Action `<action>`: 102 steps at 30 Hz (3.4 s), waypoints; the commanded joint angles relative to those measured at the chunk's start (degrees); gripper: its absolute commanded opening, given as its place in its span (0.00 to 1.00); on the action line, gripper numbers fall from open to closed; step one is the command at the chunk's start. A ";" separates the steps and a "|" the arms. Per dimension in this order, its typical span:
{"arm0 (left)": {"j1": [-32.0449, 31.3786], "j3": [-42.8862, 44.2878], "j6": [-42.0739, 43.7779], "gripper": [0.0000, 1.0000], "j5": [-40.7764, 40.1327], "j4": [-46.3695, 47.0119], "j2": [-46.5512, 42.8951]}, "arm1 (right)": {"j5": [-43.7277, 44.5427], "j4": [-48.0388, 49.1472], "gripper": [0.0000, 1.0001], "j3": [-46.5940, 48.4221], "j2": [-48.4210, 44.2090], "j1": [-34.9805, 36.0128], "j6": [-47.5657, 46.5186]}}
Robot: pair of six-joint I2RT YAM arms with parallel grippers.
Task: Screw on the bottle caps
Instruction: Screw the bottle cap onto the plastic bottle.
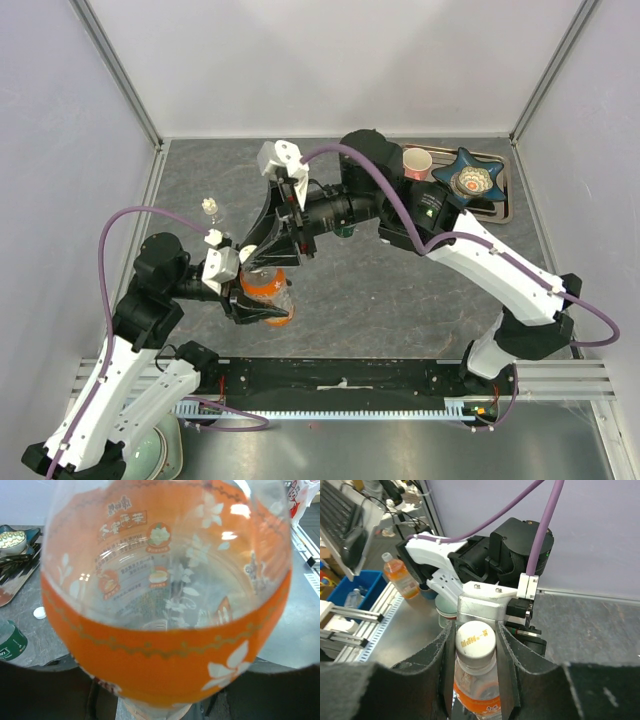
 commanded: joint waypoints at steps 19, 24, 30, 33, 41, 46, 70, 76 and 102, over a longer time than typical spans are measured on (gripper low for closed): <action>0.60 0.36 -2.92 0.02 -3.18 1.61 -0.60 | 14.69 -18.67 0.14 4.49 0.34 5.46 -15.99; 0.69 0.10 -4.50 0.02 -1.95 4.15 -1.03 | 15.13 -15.34 0.10 1.33 -2.12 5.19 -14.59; 0.86 -0.43 -5.21 0.02 -0.54 5.30 -1.48 | 11.27 -6.55 0.06 -3.86 -5.37 3.17 -10.02; 0.86 -0.43 -5.30 0.02 -0.37 5.56 -1.56 | 6.53 -1.81 0.05 -6.75 -6.25 2.29 -6.42; 0.86 0.01 -5.30 0.02 0.78 6.35 -1.74 | 0.10 10.50 0.02 -13.79 -8.18 0.01 0.97; 0.86 -0.08 -5.30 0.02 0.52 6.18 -2.00 | -1.31 12.36 0.01 -13.88 -8.01 -0.52 2.82; 1.04 1.59 -7.93 0.02 -6.17 6.00 -1.91 | 8.45 -5.67 0.00 -9.13 -3.70 1.94 -8.52; 1.22 2.64 -9.08 0.02 -8.89 7.41 -2.00 | 7.92 -0.67 0.00 -13.35 -4.84 1.94 -4.39; 1.22 5.99 -0.99 0.02 -26.90 2.92 -0.16 | 50.36 -12.34 0.00 -17.22 -2.39 11.08 3.96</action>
